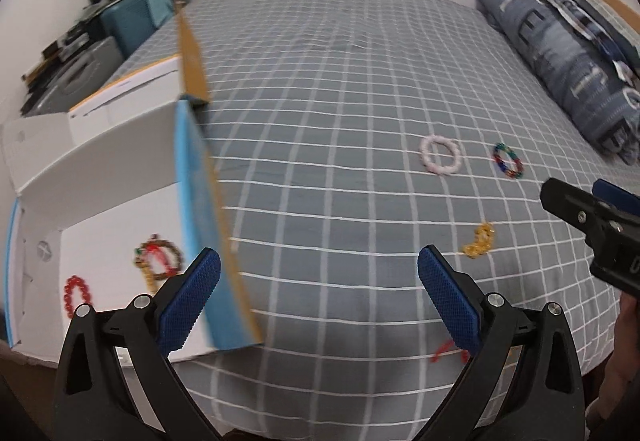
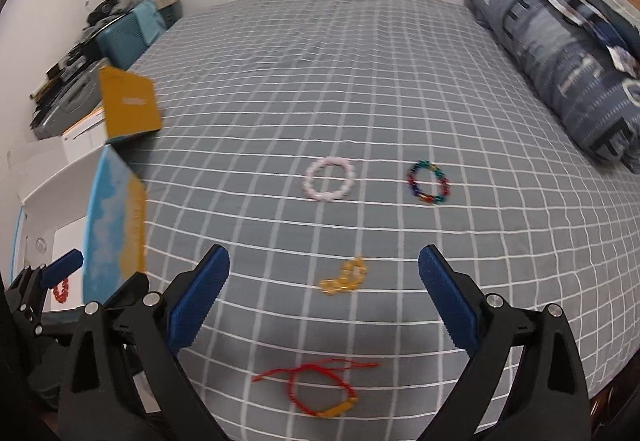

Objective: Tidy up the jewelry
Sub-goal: 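Move both open tools back over the bed toward the pink and multicolour bracelets, then grasp the pink-white bead bracelet with the left tool while the right tool grasps the multicolour bracelet, then carry the pink bracelet in the left tool and multicolour bracelet in the right tool to the box, then open both tools over the box releasing the pink and multicolour bracelets, then move both open tools back over the bed toward the amber and red cord bracelets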

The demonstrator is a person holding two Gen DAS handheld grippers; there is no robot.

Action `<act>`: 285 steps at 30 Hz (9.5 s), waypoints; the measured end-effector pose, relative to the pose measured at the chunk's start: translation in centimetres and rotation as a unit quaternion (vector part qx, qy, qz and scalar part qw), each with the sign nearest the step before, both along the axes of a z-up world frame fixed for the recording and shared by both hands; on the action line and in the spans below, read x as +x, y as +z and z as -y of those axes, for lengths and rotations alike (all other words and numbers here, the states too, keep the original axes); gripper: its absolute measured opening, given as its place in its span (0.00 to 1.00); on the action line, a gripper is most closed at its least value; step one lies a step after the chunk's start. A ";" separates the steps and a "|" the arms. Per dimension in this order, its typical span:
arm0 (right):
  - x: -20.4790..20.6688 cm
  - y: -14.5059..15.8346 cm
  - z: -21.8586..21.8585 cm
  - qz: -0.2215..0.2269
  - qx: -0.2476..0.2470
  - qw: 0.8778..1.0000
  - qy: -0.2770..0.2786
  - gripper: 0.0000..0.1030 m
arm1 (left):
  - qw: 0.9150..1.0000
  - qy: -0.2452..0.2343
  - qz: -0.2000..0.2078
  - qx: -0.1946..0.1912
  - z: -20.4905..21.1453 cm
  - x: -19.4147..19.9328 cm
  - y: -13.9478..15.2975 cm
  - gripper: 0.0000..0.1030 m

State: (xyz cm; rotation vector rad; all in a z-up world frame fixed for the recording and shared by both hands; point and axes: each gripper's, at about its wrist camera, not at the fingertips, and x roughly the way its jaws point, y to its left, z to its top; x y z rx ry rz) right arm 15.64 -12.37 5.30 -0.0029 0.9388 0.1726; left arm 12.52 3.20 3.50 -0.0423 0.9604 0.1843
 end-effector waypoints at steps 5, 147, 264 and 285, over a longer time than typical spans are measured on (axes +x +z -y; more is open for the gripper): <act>1.3 -1.2 2.9 -0.006 -0.001 1.000 -0.020 0.89 | 1.000 -0.007 -0.001 -0.003 2.3 2.1 -0.8 0.94; 7.6 -0.3 6.8 0.065 -0.046 0.994 -0.081 0.18 | 0.997 -0.044 0.063 -0.009 5.7 12.7 2.8 0.10; -1.9 3.4 -25.7 0.036 -0.023 0.981 0.188 0.86 | 0.980 0.191 0.049 0.022 -24.1 -5.2 5.8 0.95; 0.7 1.0 -2.6 -0.012 -0.006 0.999 0.033 0.86 | 0.999 0.033 0.026 0.022 -3.4 -3.3 3.3 0.94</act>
